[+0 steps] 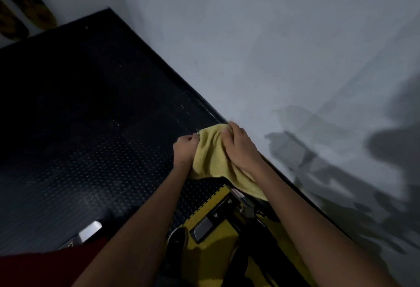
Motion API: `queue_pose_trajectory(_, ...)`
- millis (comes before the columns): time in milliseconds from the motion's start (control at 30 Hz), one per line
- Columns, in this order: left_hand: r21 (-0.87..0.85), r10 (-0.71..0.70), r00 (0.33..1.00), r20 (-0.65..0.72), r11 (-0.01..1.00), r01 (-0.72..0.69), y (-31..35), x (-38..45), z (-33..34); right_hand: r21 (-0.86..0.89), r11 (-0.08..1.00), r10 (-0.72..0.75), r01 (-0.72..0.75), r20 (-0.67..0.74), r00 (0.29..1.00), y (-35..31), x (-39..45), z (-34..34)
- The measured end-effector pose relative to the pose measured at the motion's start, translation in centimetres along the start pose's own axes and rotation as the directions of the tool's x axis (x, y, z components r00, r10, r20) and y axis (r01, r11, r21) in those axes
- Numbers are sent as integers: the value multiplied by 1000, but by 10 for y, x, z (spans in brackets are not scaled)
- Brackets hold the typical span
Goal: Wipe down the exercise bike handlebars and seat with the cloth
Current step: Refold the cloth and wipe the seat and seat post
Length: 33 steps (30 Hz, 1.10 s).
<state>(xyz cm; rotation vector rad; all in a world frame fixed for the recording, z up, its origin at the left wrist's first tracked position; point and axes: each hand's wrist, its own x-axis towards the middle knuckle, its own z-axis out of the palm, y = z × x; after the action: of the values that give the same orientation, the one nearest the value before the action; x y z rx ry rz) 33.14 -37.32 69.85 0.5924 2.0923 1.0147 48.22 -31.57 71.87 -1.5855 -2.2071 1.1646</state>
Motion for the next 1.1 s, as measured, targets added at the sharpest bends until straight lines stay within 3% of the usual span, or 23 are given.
queue_pose_trajectory(233,-127,-90,978,-189,990,66,-4,-30,16,-199,958,-184,206,124,975,32,-70,-11)
queue_pose_trajectory(333,-188,-102,960,-260,981,54,-4,-36,22,-206,931,-279,301,133,951,55,-112,-23)
queue_pose_trajectory(567,-201,-95,938,-334,979,28,-3,-32,25,-279,919,-253,278,123,960,41,-78,-11)
queue_pose_trajectory(767,-205,-92,928,-361,979,17,-3,-28,24,-139,983,-121,120,-3,993,2,-1,3)
queue_pose_trajectory(1100,-238,-111,920,-376,971,20,-5,-28,25,-221,913,-319,343,138,938,58,-115,-25)
